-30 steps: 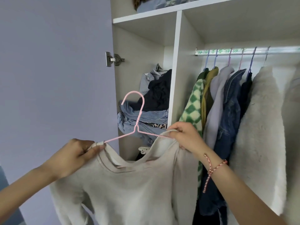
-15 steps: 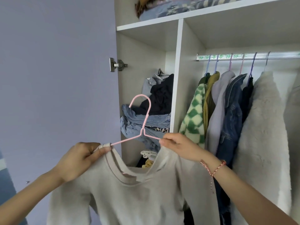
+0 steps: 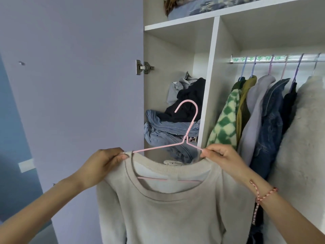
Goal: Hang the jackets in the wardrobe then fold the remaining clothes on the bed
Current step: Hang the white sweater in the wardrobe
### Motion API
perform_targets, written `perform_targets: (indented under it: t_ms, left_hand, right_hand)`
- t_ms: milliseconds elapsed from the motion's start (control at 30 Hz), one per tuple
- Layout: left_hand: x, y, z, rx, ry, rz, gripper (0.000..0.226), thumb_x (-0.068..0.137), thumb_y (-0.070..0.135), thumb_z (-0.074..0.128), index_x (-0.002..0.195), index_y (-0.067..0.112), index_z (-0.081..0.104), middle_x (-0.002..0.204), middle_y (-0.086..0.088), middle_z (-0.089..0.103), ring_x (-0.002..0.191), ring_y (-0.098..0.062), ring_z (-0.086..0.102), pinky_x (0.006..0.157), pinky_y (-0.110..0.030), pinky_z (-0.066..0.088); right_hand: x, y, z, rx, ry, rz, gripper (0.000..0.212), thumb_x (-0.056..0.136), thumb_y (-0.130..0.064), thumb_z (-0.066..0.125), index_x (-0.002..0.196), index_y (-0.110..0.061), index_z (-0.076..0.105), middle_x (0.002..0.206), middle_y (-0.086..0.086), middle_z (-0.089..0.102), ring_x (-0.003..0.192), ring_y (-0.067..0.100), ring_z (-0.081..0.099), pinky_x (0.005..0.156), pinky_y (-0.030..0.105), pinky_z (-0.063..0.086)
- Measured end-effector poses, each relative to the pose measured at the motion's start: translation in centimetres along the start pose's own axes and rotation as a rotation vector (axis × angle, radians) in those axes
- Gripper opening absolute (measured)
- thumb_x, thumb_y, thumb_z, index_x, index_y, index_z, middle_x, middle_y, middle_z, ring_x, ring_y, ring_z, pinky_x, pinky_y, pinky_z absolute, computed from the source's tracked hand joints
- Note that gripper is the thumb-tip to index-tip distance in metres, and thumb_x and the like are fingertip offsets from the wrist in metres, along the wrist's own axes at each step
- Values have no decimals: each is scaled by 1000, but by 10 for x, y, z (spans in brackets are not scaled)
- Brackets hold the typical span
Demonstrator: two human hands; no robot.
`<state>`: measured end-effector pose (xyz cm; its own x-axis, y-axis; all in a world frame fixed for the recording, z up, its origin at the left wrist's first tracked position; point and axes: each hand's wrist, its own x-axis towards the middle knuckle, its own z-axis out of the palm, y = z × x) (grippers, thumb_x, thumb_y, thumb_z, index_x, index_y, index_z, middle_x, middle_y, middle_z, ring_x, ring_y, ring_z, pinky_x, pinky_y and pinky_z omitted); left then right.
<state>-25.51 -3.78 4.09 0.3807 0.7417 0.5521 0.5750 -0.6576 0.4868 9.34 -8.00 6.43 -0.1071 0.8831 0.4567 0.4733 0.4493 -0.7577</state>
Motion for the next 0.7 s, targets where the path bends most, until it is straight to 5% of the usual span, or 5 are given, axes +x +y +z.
perform_targets:
  t_ms: [200,334,400,567,701]
  left_hand:
    - [0,20,30,175,-61,85,69,75,83,16,74,23,50,61,10,51,60,-11,48,56,-19,37]
    - [0,19,32,395,122,217,57,89,69,12,91,30,53,55,8,59,51,-19,58,45,-22,39]
    - [0,13,25,386,208,192,43,90,64,21,96,31,48,59,6,64,53,-23,63,48,-27,45]
    - [0,2,18,309,301,142,32,84,56,32,95,33,53,61,4,65,60,-26,65,55,-30,44]
    - [1,7,21,200,270,88,23,81,63,30,88,57,51,61,8,62,61,-16,60,62,-24,44]
  right_hand:
    - [-16,7,11,-28,-33,-18,15,88,-13,60,79,-16,71,77,2,70,71,3,60,69,12,44]
    - [-23,10,0,-22,-40,23,9,84,-18,65,79,-14,71,66,-7,65,61,-2,53,62,14,40]
    - [-25,14,-16,-45,39,31,15,78,-29,68,76,-15,71,67,1,65,64,4,54,63,20,40]
    - [-26,11,-36,-136,32,12,8,83,-12,68,80,-19,67,68,-12,63,65,-6,54,63,8,39]
    - [-23,2,-43,-247,-49,-4,18,87,-30,60,86,-14,67,73,-1,60,67,6,53,66,22,41]
